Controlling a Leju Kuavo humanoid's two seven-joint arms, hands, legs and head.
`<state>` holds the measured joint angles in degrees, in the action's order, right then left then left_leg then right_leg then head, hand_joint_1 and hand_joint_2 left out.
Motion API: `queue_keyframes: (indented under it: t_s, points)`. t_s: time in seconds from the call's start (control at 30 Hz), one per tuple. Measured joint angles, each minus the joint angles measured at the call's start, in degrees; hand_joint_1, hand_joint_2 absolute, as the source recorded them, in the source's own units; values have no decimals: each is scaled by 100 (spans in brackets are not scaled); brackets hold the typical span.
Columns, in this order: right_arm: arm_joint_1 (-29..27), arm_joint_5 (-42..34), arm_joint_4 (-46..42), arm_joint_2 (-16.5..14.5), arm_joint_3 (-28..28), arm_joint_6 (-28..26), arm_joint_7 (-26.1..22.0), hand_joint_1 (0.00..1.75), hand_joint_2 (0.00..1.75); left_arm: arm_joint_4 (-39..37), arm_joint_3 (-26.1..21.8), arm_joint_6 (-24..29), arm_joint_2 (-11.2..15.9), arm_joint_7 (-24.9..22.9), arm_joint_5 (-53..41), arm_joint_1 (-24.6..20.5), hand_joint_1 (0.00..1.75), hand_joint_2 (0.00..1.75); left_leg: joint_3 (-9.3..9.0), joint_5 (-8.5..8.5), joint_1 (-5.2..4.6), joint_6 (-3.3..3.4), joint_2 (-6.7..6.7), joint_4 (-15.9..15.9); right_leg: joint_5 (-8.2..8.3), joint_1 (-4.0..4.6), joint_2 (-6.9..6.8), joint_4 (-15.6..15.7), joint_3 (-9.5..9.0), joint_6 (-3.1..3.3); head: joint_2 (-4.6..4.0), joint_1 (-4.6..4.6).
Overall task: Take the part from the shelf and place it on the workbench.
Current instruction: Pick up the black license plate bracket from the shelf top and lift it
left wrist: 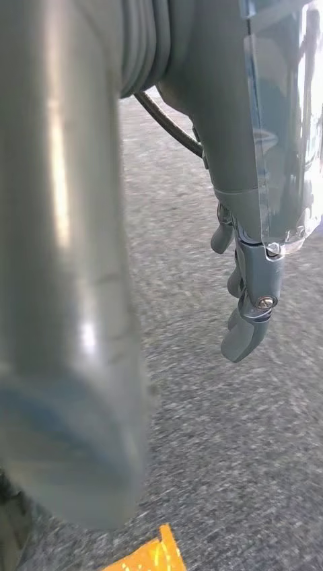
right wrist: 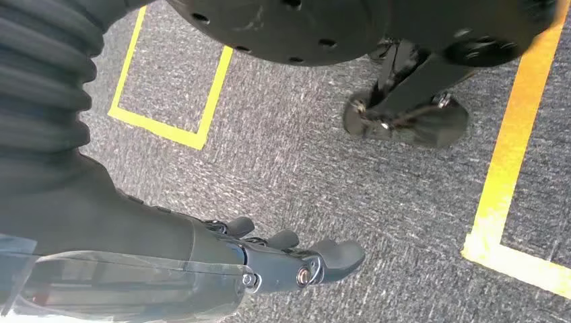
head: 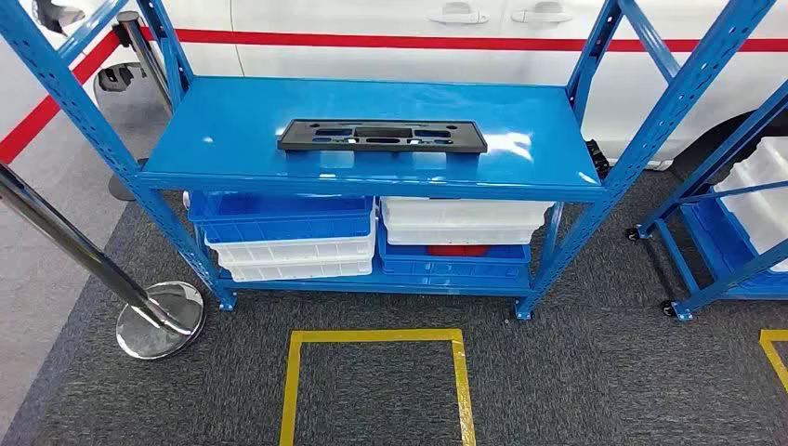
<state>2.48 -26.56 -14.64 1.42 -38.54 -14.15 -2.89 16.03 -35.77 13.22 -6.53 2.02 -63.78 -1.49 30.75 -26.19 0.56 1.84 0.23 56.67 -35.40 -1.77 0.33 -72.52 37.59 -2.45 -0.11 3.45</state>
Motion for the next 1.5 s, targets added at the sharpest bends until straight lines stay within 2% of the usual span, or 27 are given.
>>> queue_keyframes:
  t_s: [0.07, 0.1, 0.17, 0.23, 0.33, 0.4, 0.47, 0.53, 0.57, 0.6, 0.63, 0.67, 0.73, 0.77, 0.9, 0.97, 1.03, 1.07, 1.1, 1.13, 1.2, 1.23, 1.27, 1.33, 1.4, 1.43, 1.5]
  points:
    - [17, -63, 25, 0, -101, -28, 2, 0, 0, -25, -67, 22, -13, 3, -171, -18, 0, 0, -4, -3, -2, -4, 1, 2, 57, -2, -2, -67, 28, -2, -1, 0]
    - [33, -123, 49, 0, -202, -59, 2, 0, 0, -50, -132, 45, -28, 6, -338, -34, 0, 0, -10, -8, -2, -12, -1, 8, 166, -5, -5, -5, -7, -2, -1, 0]
    - [53, -236, 102, 0, -420, -128, -7, 0, 0, -95, -261, 90, -63, 7, -682, -66, 0, 0, -24, -37, 6, -53, -19, 41, 567, -16, -19, 691, -338, 8, -1, 0]
    - [77, -327, 154, -1, -648, -205, -55, 0, 0, -139, -390, 125, -97, 3, -1016, -93, 0, 0, 3, -71, -15, -126, -31, 104, 775, -2, -22, 1290, -599, 50, -1, 1]
    - [155, -453, 225, 0, -957, -341, -212, 0, 0, -207, -590, 164, -164, -25, -1469, -149, 0, 0, 39, -71, -31, -228, -31, 122, 775, 31, 2, 1385, -597, 154, 0, 4]
    - [260, -578, 275, 6, -1090, -442, -343, 0, 0, -242, -707, 189, -228, -53, -1743, -210, 0, 0, 87, -161, -9, -283, -31, 241, 799, 16, -2, 1412, -595, 227, 0, 4]
    - [386, -716, 319, 34, -1187, -544, -466, 0, 0, -276, -803, 197, -289, -90, -1999, -275, 0, 0, 327, -470, 11, -324, -30, 780, 815, 5, -18, 1430, -596, 283, 0, 4]
    - [473, -814, 350, 78, -1266, -633, -585, 0, 0, -309, -869, 193, -341, -125, -2209, -316, 0, 0, 692, -801, 17, -352, -30, 1570, 815, 16, -31, 1426, -590, 301, -1, 4]
    - [500, -838, 362, 96, -1300, -676, -656, 0, 0, -322, -885, 190, -361, -134, -2292, -325, 0, 0, 805, -844, 19, -359, -30, 1804, 814, 22, -33, 1422, -592, 302, -1, 4]
    - [524, -854, 372, 109, -1328, -722, -739, 0, 0, -333, -893, 186, -381, -141, -2364, -330, 0, 0, 815, -772, 21, -357, -29, 1814, 812, 24, -32, 1417, -596, 300, -1, 4]
    - [548, -870, 381, 115, -1348, -761, -827, 0, 0, -340, -894, 187, -396, -141, -2414, -338, 0, 0, 711, -594, 23, -348, -29, 1582, 808, 23, -26, 1413, -604, 294, -1, 4]
    - [577, -891, 388, 118, -1358, -788, -913, 0, 0, -345, -895, 195, -409, -133, -2444, -352, 0, 0, 525, -365, 24, -331, -29, 1177, 801, 22, -19, 1407, -613, 282, -1, 4]
    - [651, -917, 396, 118, -1367, -791, -1030, 0, 0, -354, -897, 222, -430, -77, -2449, -407, 0, 0, 195, -103, 8, -274, -33, 463, 790, 38, -7, 1390, -612, 225, -1, 4]
    - [693, -902, 401, 118, -1379, -779, -1044, 0, 0, -357, -901, 234, -437, -43, -2442, -440, 0, 0, 125, -72, -3, -240, -37, 286, 791, 47, -4, 1386, -602, 186, -1, 4]
    - [828, -776, 427, 117, -1484, -765, -942, 0, 0, -362, -938, 259, -455, 12, -2431, -507, 0, 0, 118, -40, -12, -77, -41, 176, 766, 40, -6, 1349, -568, 42, -1, 3]
    - [857, -749, 435, 104, -1521, -767, -918, 0, 0, -364, -956, 269, -463, 27, -2431, -523, 0, 0, 111, -5, -3, -5, -29, 128, 494, 37, -13, 907, -360, 8, -1, 3]
    - [870, -739, 450, 70, -1554, -768, -909, 0, 0, -372, -974, 275, -467, 40, -2431, -533, 0, 0, 126, 0, -28, 29, -23, 126, 148, 46, -17, 134, 25, -4, 0, 2]
    - [873, -739, 461, 51, -1567, -768, -905, 0, 0, -377, -983, 276, -469, 42, -2431, -533, 0, 0, 127, -2, -44, 39, -24, 129, 84, 49, -17, -139, 166, -1, 0, 2]
    - [873, -739, 473, 34, -1579, -769, -903, 0, 0, -381, -988, 277, -470, 43, -2431, -531, 0, 0, 125, -5, -60, 46, -27, 132, 135, 53, -17, -207, 211, 12, 0, 2]
    - [874, -739, 483, 22, -1587, -769, -902, 0, 0, -383, -991, 277, -471, 43, -2431, -530, 0, 0, 117, -10, -75, 50, -31, 137, 294, 61, -17, -35, 141, 36, 0, 2]
    - [887, -739, 496, 13, -1598, -767, -901, 0, 0, -386, -993, 279, -481, 41, -2431, -532, 0, 0, 98, -22, -95, 49, -38, 142, 701, 103, -21, 750, -220, 127, -1, 2]
    - [899, -739, 504, 13, -1601, -761, -891, 0, 0, -390, -995, 284, -489, 27, -2427, -536, 0, 0, 100, -29, -106, 36, -38, 149, 831, 128, -27, 1099, -374, 169, -1, 2]
    - [913, -740, 511, 11, -1604, -744, -864, 0, 0, -394, -997, 289, -496, 0, -2416, -542, 0, 0, 107, -33, -109, 15, -36, 154, 894, 154, -31, 1320, -467, 200, -1, 2]
    - [930, -740, 528, 9, -1616, -709, -773, 0, 0, -399, -1005, 296, -504, -74, -2376, -547, 0, 0, 119, -30, -107, -44, -31, 148, 907, 184, -34, 1430, -491, 227, 0, 2]
    - [934, -733, 538, 9, -1628, -698, -705, 0, 0, -401, -1023, 292, -505, -127, -2335, -532, 0, 0, 125, -64, -103, -107, -30, 175, 939, 147, -36, 1494, -521, 262, -1, 3]
    - [943, -724, 543, 9, -1633, -709, -710, 0, 0, -401, -1032, 285, -505, -148, -2323, -518, 0, 0, 175, -152, -100, -142, -32, 301, 956, 124, -41, 1530, -539, 285, -1, 3]
    - [982, -681, 547, 22, -1643, -773, -790, 0, 0, -401, -1056, 266, -502, -190, -2317, -482, 0, 0, 440, -485, -65, -215, -35, 896, 969, 104, -49, 1563, -557, 315, -2, 4]
